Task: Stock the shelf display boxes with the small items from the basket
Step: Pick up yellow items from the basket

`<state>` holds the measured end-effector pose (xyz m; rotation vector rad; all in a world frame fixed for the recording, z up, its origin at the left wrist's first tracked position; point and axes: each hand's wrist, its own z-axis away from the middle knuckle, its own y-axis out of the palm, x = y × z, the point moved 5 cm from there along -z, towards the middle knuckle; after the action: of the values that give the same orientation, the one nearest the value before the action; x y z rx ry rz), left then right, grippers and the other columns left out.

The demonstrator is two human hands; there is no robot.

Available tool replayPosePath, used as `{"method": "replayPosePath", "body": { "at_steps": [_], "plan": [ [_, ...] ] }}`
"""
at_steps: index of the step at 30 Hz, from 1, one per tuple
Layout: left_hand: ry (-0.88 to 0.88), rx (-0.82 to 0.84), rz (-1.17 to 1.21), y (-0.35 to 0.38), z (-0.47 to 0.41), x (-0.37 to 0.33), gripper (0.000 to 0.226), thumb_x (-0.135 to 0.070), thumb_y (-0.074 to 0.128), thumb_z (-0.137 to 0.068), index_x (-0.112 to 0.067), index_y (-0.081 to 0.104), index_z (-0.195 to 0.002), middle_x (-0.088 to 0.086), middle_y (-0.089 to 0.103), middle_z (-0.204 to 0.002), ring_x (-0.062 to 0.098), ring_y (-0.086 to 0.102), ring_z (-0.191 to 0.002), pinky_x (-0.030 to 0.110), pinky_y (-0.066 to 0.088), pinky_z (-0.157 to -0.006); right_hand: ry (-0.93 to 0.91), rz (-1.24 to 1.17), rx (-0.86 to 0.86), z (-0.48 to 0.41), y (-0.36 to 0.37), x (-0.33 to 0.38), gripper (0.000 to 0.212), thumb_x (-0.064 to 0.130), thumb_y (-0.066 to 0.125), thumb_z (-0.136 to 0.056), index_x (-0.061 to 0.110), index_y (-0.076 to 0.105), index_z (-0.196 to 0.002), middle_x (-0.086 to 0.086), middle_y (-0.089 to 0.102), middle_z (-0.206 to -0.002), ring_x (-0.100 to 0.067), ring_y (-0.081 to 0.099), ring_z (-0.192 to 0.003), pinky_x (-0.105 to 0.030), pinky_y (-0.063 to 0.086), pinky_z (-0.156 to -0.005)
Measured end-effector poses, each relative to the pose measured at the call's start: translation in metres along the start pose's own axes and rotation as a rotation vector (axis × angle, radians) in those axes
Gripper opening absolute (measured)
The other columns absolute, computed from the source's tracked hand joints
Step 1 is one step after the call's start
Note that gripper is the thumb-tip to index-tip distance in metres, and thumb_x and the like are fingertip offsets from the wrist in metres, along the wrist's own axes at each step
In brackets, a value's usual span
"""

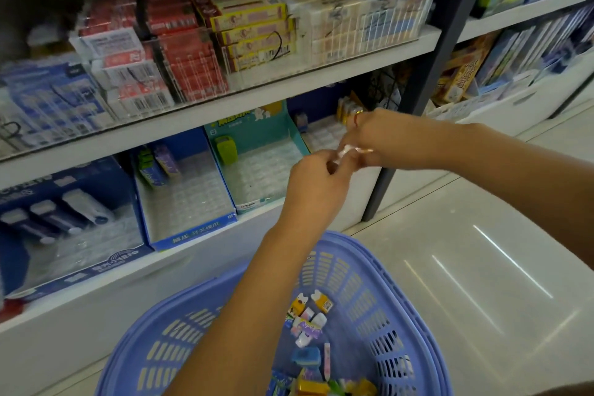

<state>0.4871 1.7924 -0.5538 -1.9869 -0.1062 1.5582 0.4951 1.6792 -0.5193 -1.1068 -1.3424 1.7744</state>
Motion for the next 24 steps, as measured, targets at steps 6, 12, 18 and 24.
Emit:
{"method": "replayPosePath", "body": {
  "at_steps": [6,12,18,24],
  "plan": [
    [0.110,0.303,-0.491,0.050,-0.016,0.009,0.058,-0.033,0.041,-0.099,-0.004,0.025,-0.146,0.014,0.025,-0.153,0.025,0.024,-0.141,0.031,0.024,-0.113,0.413,-0.210,-0.008,-0.005,0.011,-0.077,0.031,0.027,0.061,-0.090,0.008,0.058,-0.113,-0.014,0.064,-0.102,-0.030,0.058,-0.095,-0.036,0.047,-0.074],
    [0.082,0.401,-0.765,0.064,-0.019,0.043,0.074,-0.033,0.046,-0.096,0.001,0.008,-0.149,0.016,0.016,-0.155,0.029,0.014,-0.143,0.034,0.005,-0.118,0.377,-0.092,0.091,-0.012,0.029,-0.077,0.017,0.009,0.043,-0.092,0.014,0.050,-0.078,-0.015,0.049,-0.091,-0.029,0.051,-0.088,-0.041,0.045,-0.080],
    [0.136,0.376,-0.736,0.062,-0.019,0.047,0.073,-0.026,0.048,-0.095,0.000,0.007,-0.149,0.014,0.016,-0.156,0.026,0.015,-0.143,0.031,0.002,-0.117,0.374,0.063,0.282,-0.024,0.055,-0.074,0.033,0.010,0.040,-0.097,0.010,0.056,-0.126,-0.015,0.052,-0.129,-0.029,0.050,-0.118,-0.037,0.046,-0.095],
    [0.131,0.385,-0.755,0.063,-0.021,0.049,0.073,-0.025,0.047,-0.095,-0.002,0.006,-0.150,0.013,0.015,-0.156,0.026,0.014,-0.143,0.030,0.003,-0.118,0.417,-0.008,0.354,-0.032,0.057,-0.077,0.032,0.008,0.043,-0.096,0.004,0.057,-0.125,-0.017,0.057,-0.127,-0.030,0.053,-0.117,-0.035,0.044,-0.098]
  ]
}}
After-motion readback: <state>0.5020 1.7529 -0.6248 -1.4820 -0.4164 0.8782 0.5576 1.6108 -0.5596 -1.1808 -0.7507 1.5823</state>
